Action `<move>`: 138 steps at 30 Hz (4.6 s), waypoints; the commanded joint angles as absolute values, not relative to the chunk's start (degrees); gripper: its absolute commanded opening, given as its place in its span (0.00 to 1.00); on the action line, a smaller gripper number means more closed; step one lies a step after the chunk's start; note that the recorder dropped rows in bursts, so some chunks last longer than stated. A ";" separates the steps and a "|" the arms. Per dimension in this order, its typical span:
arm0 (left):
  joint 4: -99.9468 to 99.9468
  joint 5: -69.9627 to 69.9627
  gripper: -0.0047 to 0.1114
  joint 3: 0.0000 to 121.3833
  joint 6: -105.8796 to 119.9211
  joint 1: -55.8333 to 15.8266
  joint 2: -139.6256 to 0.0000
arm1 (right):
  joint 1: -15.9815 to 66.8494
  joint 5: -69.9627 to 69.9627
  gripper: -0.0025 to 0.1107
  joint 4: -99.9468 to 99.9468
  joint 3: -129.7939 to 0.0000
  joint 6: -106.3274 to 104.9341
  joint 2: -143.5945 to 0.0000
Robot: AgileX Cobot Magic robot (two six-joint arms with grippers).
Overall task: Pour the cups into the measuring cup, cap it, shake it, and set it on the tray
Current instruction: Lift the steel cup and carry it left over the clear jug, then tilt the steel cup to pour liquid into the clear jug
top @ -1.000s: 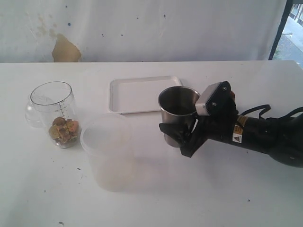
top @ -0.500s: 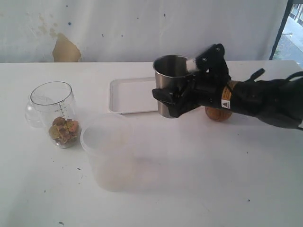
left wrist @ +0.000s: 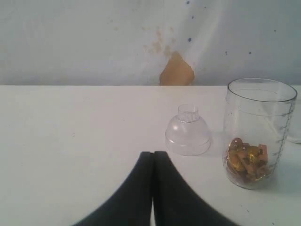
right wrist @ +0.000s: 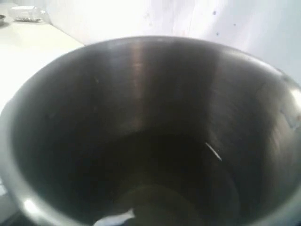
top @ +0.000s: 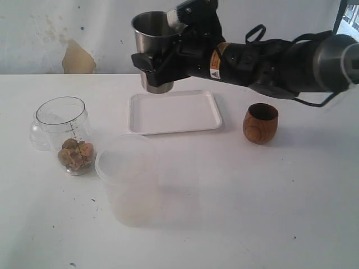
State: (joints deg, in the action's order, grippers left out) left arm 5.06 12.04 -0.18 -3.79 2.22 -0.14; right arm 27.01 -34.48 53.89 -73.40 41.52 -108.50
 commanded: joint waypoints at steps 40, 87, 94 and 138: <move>4.98 11.58 0.04 0.00 -3.94 2.20 0.00 | 40.24 -18.25 0.02 60.62 -107.33 35.85 -130.37; 4.98 11.58 0.04 0.00 -3.94 2.20 0.00 | 41.12 -14.38 0.02 81.22 -107.33 26.73 -128.42; 4.98 11.58 0.04 0.00 -3.94 2.20 0.00 | 41.12 -15.28 0.02 86.16 -107.33 26.73 -128.42; 4.98 11.58 0.04 0.00 -3.94 2.20 0.00 | 42.25 -13.72 0.02 86.14 -107.33 13.08 -128.42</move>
State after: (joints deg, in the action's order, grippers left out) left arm 5.06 12.04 -0.18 -3.79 2.22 -0.14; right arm 42.26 -14.06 86.40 -106.61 13.87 -129.86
